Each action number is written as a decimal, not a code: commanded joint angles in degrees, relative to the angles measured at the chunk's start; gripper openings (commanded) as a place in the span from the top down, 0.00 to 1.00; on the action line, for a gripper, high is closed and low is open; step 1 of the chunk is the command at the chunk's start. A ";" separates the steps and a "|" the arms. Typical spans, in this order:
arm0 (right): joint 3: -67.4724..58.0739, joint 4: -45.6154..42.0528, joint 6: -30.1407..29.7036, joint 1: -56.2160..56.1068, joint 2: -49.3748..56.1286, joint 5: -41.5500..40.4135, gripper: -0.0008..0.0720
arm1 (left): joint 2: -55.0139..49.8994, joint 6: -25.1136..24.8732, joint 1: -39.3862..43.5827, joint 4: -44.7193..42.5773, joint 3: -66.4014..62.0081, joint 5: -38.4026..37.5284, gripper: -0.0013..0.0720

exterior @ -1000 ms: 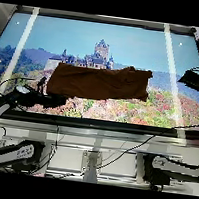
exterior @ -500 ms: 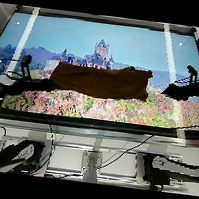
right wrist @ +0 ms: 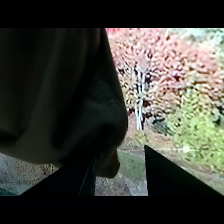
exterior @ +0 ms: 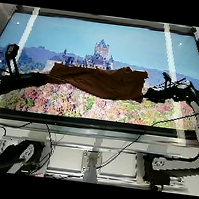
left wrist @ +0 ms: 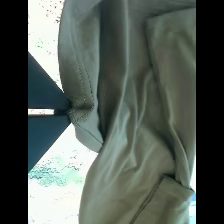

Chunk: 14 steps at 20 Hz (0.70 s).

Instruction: Fold the clothes and pants, and hang the long-sleeved shirts on hangers.

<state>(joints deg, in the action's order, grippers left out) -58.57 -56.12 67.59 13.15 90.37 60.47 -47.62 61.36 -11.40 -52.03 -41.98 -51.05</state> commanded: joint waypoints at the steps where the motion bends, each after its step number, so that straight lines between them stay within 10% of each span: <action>1: 0.35 3.87 -0.09 -2.86 3.63 -1.66 0.52 | 0.52 0.35 -0.07 -0.46 -0.11 -0.13 0.96; 5: 0.35 6.73 -1.27 -4.20 4.39 -5.46 0.61 | 0.52 0.35 -0.07 -0.46 -0.11 -0.11 0.96; 7: 0.33 6.62 -1.27 -4.26 4.26 -6.47 0.97 | 0.52 0.35 -0.07 -0.46 -0.11 0.04 0.96; 14: -9.97 -4.68 -2.23 -4.04 -3.76 0.55 0.98 | 0.59 0.72 -1.95 -0.46 -0.22 5.95 0.96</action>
<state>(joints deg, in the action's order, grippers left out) -64.23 -54.17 64.47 9.02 90.37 58.37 -47.09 61.73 -12.14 -52.45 -42.09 -47.97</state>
